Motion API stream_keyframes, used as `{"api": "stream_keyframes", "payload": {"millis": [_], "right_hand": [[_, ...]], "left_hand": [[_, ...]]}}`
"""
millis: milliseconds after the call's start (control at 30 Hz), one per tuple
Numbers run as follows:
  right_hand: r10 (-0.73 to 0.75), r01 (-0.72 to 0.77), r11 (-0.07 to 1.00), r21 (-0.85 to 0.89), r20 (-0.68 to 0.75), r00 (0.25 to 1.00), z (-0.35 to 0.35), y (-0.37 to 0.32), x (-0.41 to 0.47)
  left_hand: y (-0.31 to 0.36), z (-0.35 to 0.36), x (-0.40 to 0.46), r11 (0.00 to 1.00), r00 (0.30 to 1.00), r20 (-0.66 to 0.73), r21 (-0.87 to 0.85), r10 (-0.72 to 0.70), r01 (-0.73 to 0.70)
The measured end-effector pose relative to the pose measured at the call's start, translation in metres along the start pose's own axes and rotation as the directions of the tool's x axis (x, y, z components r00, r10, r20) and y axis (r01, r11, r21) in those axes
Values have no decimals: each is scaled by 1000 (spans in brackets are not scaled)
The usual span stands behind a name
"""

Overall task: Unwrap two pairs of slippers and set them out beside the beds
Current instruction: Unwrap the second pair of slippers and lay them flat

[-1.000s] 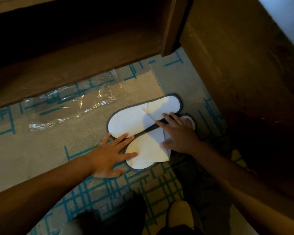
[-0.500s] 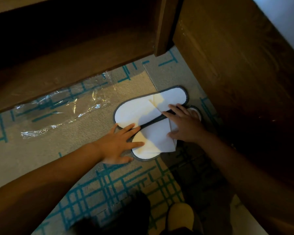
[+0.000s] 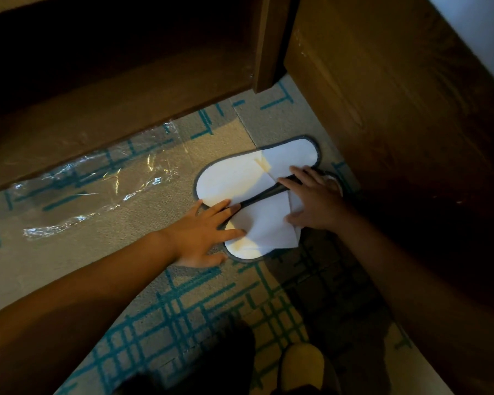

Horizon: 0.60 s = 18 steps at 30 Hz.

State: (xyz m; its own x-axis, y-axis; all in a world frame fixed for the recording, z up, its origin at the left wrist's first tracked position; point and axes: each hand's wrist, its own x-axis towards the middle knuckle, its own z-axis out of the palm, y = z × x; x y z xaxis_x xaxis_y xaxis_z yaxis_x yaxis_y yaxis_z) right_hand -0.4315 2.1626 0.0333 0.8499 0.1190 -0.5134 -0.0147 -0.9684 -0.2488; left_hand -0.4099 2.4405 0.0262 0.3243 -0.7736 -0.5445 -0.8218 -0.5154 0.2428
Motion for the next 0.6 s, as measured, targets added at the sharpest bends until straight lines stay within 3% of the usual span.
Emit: {"api": "stream_keyframes", "payload": {"millis": [367, 600], "right_hand": [[-3, 3, 1000, -2, 4, 1000, -1, 2, 3], [57, -57, 998, 38, 0, 998, -5, -10, -1]], "left_hand": [[5, 1, -1, 1000, 998, -52, -18, -22, 22], [10, -9, -6, 995, 999, 0, -81, -51, 51]]}}
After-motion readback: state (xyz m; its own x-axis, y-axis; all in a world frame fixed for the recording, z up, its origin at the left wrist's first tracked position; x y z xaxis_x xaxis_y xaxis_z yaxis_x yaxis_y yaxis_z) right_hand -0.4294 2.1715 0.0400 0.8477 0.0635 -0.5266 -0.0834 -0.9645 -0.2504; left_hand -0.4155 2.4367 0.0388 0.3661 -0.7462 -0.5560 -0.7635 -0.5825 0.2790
